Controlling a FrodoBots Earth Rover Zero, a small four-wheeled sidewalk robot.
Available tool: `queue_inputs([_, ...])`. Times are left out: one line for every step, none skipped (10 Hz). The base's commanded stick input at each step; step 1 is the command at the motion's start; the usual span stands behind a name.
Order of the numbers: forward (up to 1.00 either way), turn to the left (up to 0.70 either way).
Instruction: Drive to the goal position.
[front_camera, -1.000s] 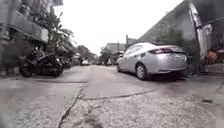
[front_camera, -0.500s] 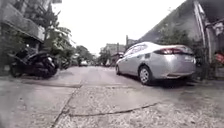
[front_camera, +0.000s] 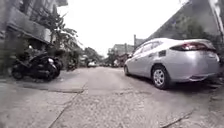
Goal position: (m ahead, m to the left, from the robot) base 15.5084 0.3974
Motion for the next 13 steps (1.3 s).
queue_inputs([1.00,0.00])
queue_inputs([1.00,0.00])
queue_inputs([1.00,0.00])
queue_inputs([1.00,0.00])
queue_inputs([1.00,0.00])
queue_inputs([1.00,0.00])
queue_inputs([1.00,0.00])
queue_inputs([1.00,0.00])
queue_inputs([1.00,0.00])
queue_inputs([1.00,0.00])
queue_inputs([1.00,0.00])
queue_inputs([1.00,0.00])
queue_inputs([1.00,0.18])
